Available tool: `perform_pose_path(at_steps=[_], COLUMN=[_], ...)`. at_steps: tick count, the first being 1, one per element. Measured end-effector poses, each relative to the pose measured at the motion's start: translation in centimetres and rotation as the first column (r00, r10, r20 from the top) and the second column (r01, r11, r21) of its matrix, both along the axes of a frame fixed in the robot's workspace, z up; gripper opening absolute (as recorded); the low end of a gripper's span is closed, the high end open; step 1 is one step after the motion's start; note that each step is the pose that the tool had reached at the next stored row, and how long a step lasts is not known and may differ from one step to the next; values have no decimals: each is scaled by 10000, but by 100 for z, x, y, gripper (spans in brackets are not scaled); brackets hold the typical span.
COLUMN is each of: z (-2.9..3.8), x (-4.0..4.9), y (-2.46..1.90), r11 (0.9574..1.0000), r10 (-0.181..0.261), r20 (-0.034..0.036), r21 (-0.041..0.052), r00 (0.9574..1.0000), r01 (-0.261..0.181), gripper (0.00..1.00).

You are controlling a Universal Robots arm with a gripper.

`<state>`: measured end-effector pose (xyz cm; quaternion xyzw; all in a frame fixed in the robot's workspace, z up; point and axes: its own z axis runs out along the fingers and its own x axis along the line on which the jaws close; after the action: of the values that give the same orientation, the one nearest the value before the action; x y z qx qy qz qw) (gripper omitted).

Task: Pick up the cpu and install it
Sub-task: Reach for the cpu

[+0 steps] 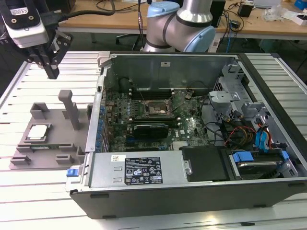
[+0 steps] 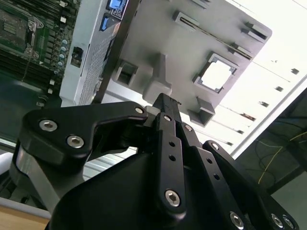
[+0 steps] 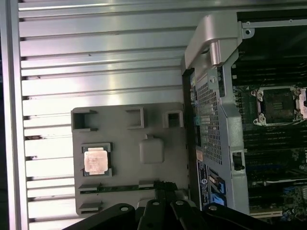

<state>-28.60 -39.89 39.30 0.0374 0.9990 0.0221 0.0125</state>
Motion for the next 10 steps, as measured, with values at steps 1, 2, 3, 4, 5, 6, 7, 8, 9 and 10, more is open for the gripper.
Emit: perform_pose_path(at_steps=[1, 2, 3, 4, 5, 6, 7, 8, 9, 10], z=[0, 0, 0, 0, 0, 0, 0, 0, 0, -1], x=[-7, -14, -22, -31, -37, -45, -52, -58, -65, -76], y=[0, 0, 0, 0, 0, 0, 0, 0, 0, 0], r11=[10000, 10000, 10000, 10000, 10000, 10000, 10000, 10000, 10000, 10000], r10=[0, 0, 0, 0, 0, 0, 0, 0, 0, 0], r20=[0, -1, -1, -1, 0, -1, -1, -1, 0, 0], r21=[0, 0, -1, 0, 0, 0, 0, 0, 0, 0], r00=[10000, 10000, 10000, 10000, 10000, 10000, 10000, 10000, 10000, 10000], r01=[0, 0, 0, 0, 0, 0, 0, 0, 0, 0], gripper=[11, 11, 11, 11, 11, 11, 11, 11, 11, 11])
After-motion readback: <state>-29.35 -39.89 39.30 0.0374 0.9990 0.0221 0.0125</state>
